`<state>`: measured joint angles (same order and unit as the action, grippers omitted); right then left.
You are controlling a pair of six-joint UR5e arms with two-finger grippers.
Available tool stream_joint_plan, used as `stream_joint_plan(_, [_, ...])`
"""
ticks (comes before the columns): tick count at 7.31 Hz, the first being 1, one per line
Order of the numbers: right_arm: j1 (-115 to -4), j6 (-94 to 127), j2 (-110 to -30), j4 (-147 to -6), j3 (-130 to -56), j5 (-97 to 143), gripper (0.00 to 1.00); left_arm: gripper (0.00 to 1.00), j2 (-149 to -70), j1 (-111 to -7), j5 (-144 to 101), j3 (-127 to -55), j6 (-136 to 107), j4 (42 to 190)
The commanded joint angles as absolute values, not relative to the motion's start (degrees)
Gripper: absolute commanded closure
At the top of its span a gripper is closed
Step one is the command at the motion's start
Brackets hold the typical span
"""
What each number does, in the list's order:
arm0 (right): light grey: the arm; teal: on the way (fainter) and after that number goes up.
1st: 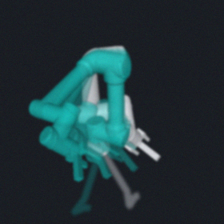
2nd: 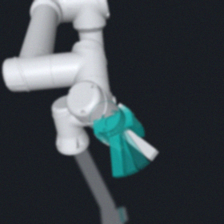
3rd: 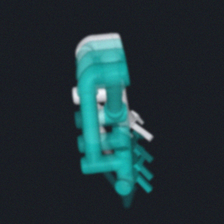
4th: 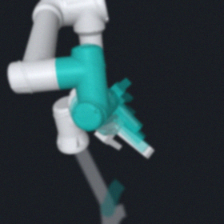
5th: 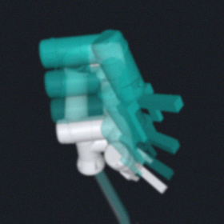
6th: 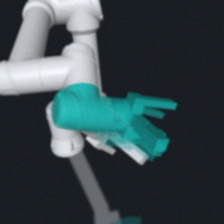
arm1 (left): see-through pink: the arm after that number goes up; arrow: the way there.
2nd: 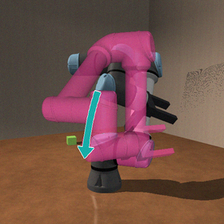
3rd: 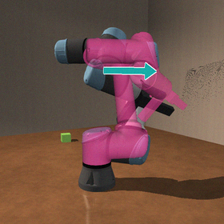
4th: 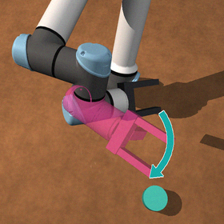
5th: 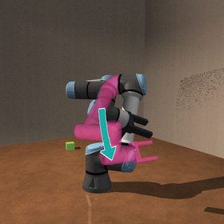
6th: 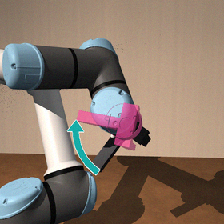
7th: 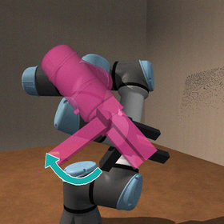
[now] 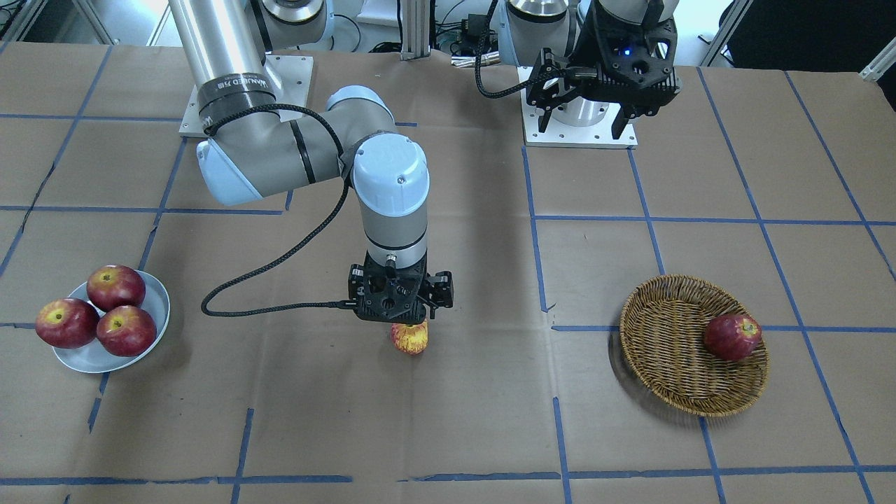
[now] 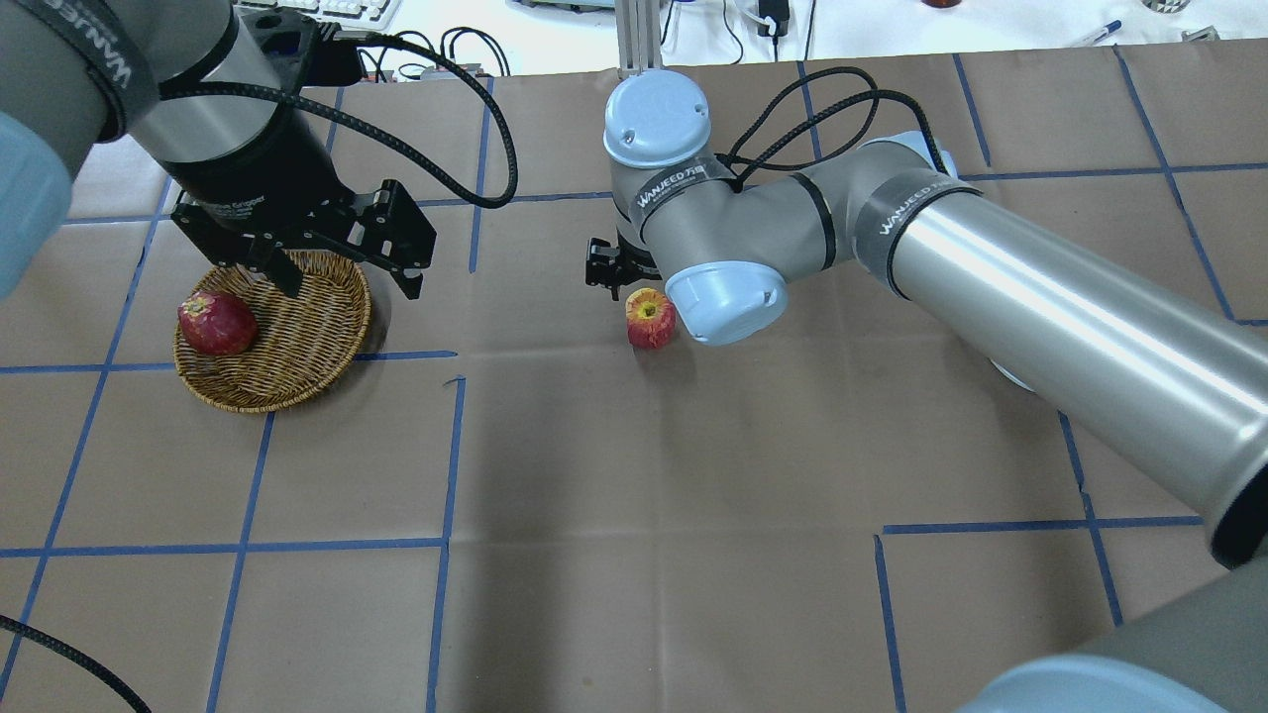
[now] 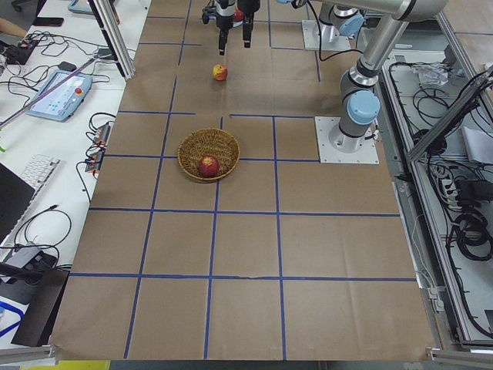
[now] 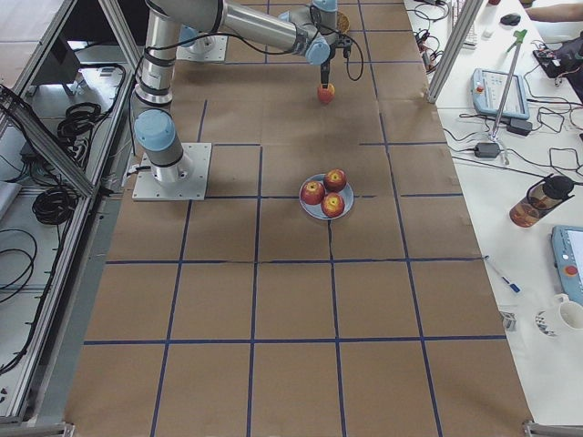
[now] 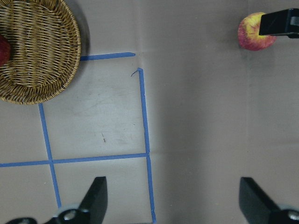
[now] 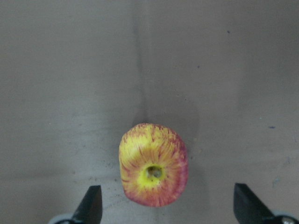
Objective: Transfer apple from basket to plate
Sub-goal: 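Lower the right gripper onto the striped apple and grasp it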
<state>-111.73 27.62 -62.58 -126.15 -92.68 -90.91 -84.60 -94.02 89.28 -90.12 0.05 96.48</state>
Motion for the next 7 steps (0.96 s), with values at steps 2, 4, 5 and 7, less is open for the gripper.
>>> stream_joint_plan(2, [-112.5,27.6,-55.7,-133.1,-92.7,-91.0,0.0,0.01,-84.4,-94.0,89.2,-90.5,-0.1,96.5])
stream_joint_plan(4, [-112.5,27.5,-54.1,-134.4,-92.7,-91.0,0.01,0.01,-84.4,-94.0,89.2,-90.5,-0.1,96.4])
stream_joint_plan(5, [-112.5,27.3,-54.1,-134.3,-92.7,-91.1,0.15,0.01,-84.4,-94.0,89.3,-90.5,-0.1,96.4])
stream_joint_plan(7, [-112.4,27.1,-54.8,-133.5,-92.6,-91.1,0.35,0.01,-85.8,-93.9,88.8,-90.1,-0.3,96.1])
